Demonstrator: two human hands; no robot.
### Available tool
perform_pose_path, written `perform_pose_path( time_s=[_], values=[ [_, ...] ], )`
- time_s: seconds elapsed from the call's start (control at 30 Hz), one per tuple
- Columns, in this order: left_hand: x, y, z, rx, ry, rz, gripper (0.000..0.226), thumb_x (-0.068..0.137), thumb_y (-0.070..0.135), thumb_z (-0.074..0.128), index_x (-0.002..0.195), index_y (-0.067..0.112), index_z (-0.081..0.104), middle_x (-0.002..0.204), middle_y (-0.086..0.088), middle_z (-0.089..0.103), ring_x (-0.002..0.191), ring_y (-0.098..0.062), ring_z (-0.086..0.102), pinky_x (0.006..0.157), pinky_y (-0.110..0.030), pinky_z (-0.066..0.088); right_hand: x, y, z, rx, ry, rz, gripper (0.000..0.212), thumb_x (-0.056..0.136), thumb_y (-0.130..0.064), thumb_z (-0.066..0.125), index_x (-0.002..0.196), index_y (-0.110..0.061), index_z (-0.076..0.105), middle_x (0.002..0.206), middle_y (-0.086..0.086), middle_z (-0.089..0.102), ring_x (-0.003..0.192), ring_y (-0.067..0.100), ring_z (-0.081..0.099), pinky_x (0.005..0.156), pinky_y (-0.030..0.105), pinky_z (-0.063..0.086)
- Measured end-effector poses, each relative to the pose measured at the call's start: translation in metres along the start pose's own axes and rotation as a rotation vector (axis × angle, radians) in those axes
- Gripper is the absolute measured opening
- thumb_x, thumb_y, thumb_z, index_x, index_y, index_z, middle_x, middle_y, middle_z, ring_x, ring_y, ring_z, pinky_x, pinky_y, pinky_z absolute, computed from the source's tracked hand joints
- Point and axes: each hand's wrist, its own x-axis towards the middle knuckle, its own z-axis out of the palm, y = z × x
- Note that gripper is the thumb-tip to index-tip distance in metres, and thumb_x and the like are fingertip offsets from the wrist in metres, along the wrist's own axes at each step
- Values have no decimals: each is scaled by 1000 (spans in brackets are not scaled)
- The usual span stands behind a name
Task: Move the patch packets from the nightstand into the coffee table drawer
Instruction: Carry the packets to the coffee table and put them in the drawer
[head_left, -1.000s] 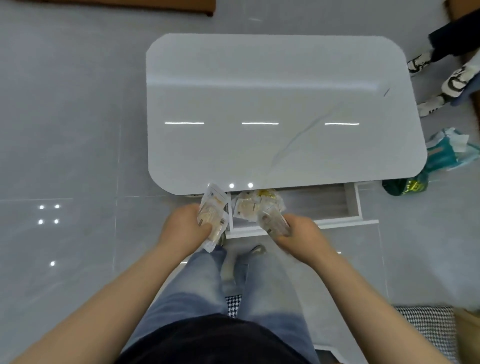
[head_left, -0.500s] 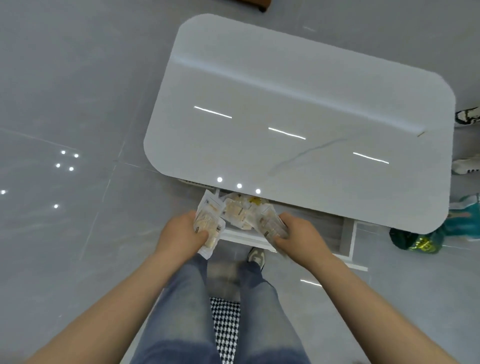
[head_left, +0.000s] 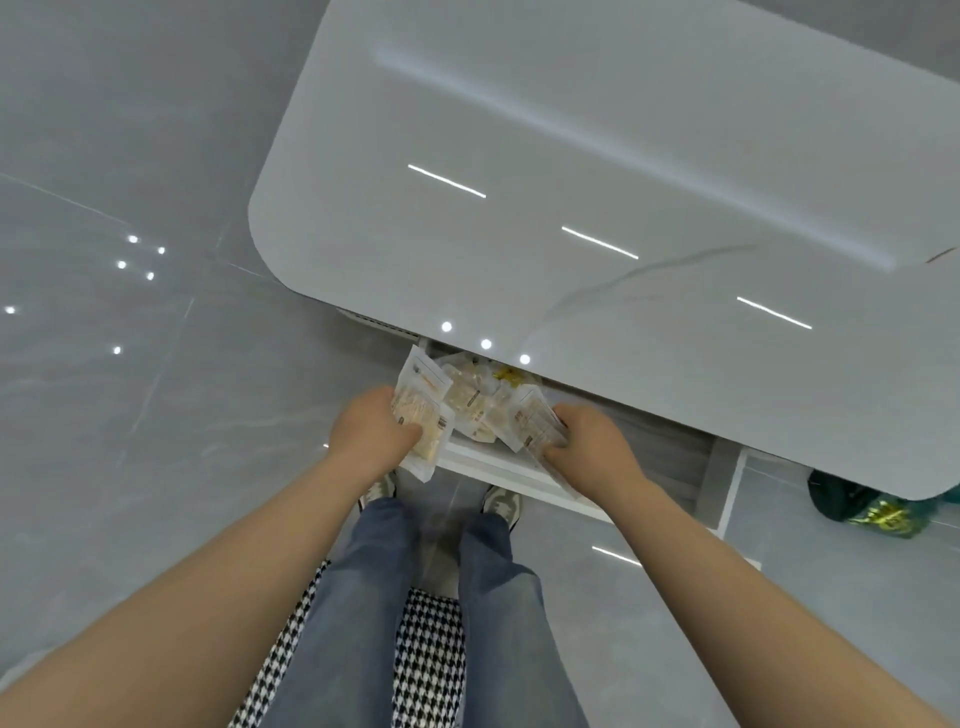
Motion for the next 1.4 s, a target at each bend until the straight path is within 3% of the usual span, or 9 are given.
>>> perform_pose_path(
  time_s=[0.23,0.37,0.53,0.67,1.0,1.13,1.27,1.4],
  values=[
    [59,-17,50,7,-52,-39,33,85,22,64,115,11,56,115,-6,62,89,-18,54,67,-27,39,57,30,45,2,-12,42,8,81,-8,55,88,-9,59,81,5,61,71,21,59,50,27,42],
    [95,-30,78,-5,-75,-48,34,85,22,64,117,13,56,116,-6,62,95,-21,58,66,-26,39,90,46,72,-30,-37,64,9,83,-8,55,85,-15,49,84,5,56,72,21,53,46,23,30],
    [131,-39,110,-26,-65,-31,36,86,22,65,118,11,54,117,-7,62,98,-22,60,66,-26,41,124,61,103,-54,-68,68,24,84,-10,55,108,-8,58,100,13,61,79,23,51,49,23,31],
    [153,-41,131,-44,-51,4,35,86,20,66,117,9,55,116,-9,63,101,-22,61,67,-25,42,143,71,121,-35,-67,65,27,85,-10,55,111,-9,59,97,10,60,78,21,49,48,22,30],
    [184,-47,160,37,-39,75,40,86,22,65,123,10,53,117,-10,62,104,-25,59,72,-28,45,172,88,142,-140,-90,67,47,86,-12,52,132,-18,52,117,10,63,103,28,59,79,32,51],
    [191,-47,165,66,-29,68,40,86,22,65,122,9,53,118,-10,62,106,-27,59,79,-32,48,174,95,150,-133,-68,76,48,88,-15,54,135,-18,47,123,9,62,109,27,58,88,35,51],
    [190,-45,167,79,-10,49,42,83,20,67,119,4,51,115,-15,60,104,-30,59,79,-35,49,170,97,149,-185,-37,73,57,88,-21,61,141,-19,38,134,10,49,119,28,50,97,36,47],
    [182,-41,159,145,10,38,47,81,19,67,120,2,48,120,-19,53,104,-32,57,79,-34,47,160,93,140,-254,16,44,57,88,-20,61,140,-15,38,137,11,42,122,28,45,98,36,44]
  ],
)
